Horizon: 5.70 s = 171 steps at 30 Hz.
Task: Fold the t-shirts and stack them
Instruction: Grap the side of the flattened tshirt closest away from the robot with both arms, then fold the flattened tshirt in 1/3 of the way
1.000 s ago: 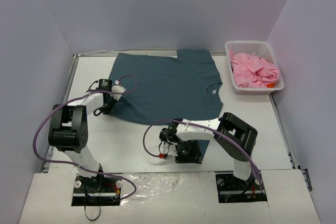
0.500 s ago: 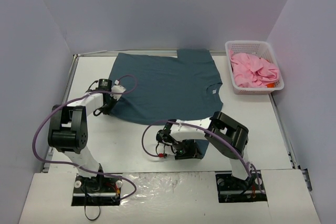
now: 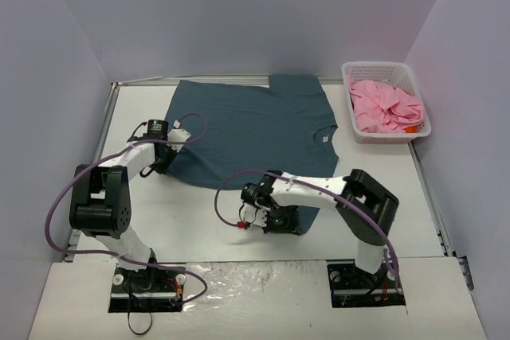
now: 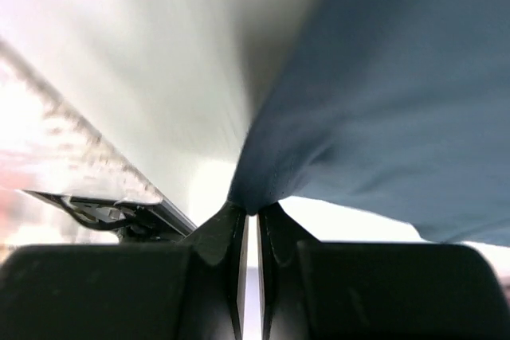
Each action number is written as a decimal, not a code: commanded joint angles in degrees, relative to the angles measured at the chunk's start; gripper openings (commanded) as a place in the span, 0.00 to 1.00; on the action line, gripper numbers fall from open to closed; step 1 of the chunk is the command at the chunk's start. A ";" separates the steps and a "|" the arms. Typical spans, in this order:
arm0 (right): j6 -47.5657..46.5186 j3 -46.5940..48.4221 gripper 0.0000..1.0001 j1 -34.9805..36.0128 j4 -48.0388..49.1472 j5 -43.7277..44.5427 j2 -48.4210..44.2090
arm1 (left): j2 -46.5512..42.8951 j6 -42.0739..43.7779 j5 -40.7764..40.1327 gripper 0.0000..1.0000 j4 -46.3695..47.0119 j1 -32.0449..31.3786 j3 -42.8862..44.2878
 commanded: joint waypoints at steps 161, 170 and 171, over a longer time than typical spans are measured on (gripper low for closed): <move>-10.69 49.78 0.47 -43.44 -0.15 -3.14 15.09 | -10.81 1.04 -15.00 0.36 -4.60 -0.80 8.03; -10.70 38.67 0.46 -40.71 2.93 -9.82 8.04 | -21.53 -2.57 -10.61 0.45 -10.49 -0.54 3.20; -10.78 38.23 0.46 -39.93 3.02 -10.09 8.04 | -22.41 -2.66 -9.91 0.45 -11.02 -0.45 2.85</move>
